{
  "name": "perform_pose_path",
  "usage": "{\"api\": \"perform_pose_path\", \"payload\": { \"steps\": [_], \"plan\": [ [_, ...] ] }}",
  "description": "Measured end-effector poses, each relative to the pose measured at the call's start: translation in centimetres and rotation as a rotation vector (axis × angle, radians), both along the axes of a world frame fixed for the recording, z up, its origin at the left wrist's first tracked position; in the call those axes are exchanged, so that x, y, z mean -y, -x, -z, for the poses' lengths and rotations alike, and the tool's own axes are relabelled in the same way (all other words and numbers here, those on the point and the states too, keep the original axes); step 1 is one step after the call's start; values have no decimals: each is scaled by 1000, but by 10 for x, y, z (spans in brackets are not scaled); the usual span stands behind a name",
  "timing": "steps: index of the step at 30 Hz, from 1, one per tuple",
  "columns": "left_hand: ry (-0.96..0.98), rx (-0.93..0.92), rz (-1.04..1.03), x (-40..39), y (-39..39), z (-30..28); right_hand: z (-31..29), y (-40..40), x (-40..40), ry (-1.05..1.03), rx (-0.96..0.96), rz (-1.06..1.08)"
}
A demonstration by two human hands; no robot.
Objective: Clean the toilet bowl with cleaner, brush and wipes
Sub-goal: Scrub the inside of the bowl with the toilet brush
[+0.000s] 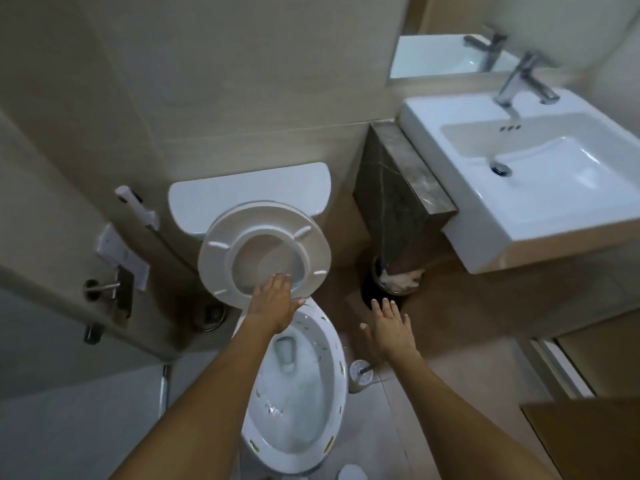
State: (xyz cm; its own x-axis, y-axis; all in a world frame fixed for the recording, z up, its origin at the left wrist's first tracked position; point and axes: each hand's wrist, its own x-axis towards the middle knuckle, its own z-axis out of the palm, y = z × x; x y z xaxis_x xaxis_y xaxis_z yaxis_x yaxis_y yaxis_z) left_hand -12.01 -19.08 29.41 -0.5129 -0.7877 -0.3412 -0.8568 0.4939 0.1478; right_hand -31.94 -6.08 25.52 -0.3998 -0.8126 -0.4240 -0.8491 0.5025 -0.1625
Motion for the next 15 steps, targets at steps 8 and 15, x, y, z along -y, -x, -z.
{"api": "perform_pose_path", "payload": {
  "steps": [8,15],
  "plan": [
    [108,54,256,44,71,9,48,31,-35,-88,44,127],
    [370,255,465,112,134,16,104,62,-34,-113,56,177]
  ]
}}
